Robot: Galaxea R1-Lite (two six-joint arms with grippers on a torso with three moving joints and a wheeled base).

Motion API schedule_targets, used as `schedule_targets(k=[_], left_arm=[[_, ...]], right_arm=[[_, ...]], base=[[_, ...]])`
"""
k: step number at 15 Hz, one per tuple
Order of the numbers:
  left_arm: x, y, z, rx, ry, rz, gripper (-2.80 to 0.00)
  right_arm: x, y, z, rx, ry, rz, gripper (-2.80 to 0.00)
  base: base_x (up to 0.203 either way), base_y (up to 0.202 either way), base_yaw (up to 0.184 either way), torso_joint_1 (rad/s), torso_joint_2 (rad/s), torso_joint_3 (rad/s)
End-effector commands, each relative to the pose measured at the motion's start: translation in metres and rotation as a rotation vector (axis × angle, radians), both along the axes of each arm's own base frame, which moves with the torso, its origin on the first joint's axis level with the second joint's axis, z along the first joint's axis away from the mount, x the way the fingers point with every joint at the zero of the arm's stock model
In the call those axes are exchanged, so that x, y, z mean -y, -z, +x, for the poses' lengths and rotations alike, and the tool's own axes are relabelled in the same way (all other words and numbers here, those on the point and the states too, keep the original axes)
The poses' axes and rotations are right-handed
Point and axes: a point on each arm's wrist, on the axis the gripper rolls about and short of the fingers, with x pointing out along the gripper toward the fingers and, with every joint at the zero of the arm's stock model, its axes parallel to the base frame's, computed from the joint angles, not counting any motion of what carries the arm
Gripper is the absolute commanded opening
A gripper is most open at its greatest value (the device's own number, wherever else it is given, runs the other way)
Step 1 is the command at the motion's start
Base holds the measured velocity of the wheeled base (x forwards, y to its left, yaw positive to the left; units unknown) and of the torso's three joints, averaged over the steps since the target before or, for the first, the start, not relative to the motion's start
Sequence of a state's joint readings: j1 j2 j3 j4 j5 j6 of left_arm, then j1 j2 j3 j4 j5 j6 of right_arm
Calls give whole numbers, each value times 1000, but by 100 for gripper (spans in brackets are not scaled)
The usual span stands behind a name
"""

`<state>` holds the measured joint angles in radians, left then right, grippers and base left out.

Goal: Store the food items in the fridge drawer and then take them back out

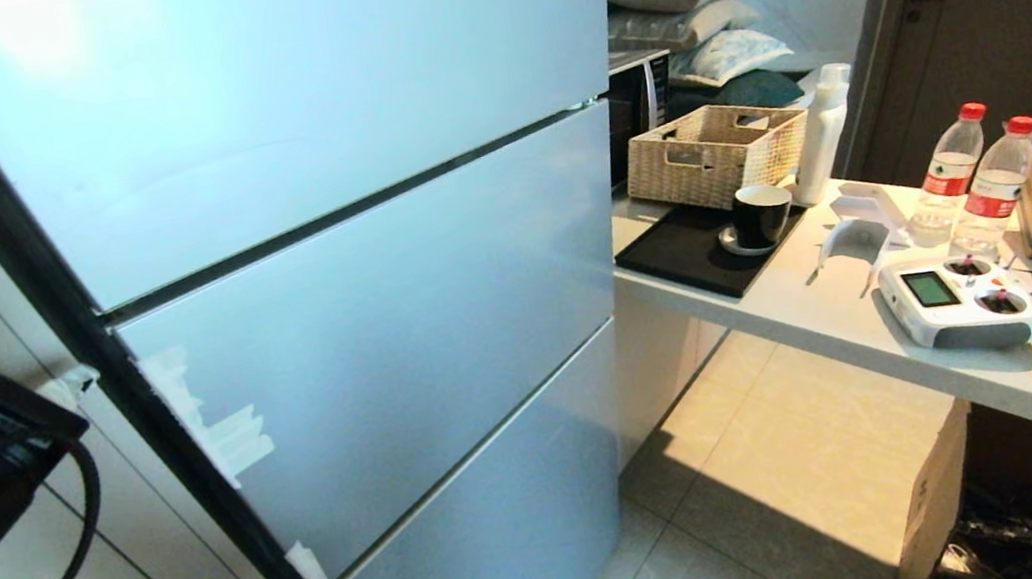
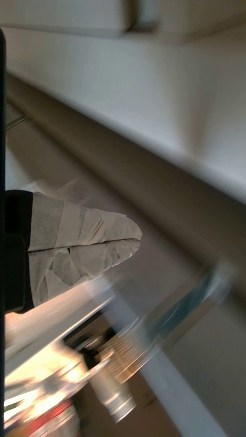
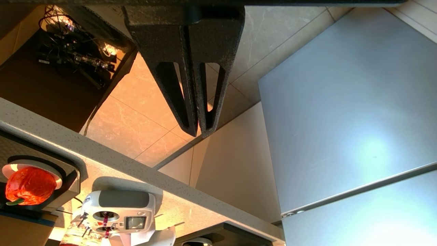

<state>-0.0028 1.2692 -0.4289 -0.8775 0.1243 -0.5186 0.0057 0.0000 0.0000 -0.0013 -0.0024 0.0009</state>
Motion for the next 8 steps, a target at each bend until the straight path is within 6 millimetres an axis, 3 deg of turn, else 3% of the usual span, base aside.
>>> schedule_targets(k=[1, 8], left_arm=[[-1, 16, 17, -46, -27, -9, -280], [8, 19, 17, -52, 32, -48, -280]], right_arm=[[0, 0, 0, -1, 0, -1, -280], [0, 0, 0, -1, 0, 1, -280]], base=[[0, 0, 0, 0, 0, 0], [0, 0, 0, 0, 0, 0]])
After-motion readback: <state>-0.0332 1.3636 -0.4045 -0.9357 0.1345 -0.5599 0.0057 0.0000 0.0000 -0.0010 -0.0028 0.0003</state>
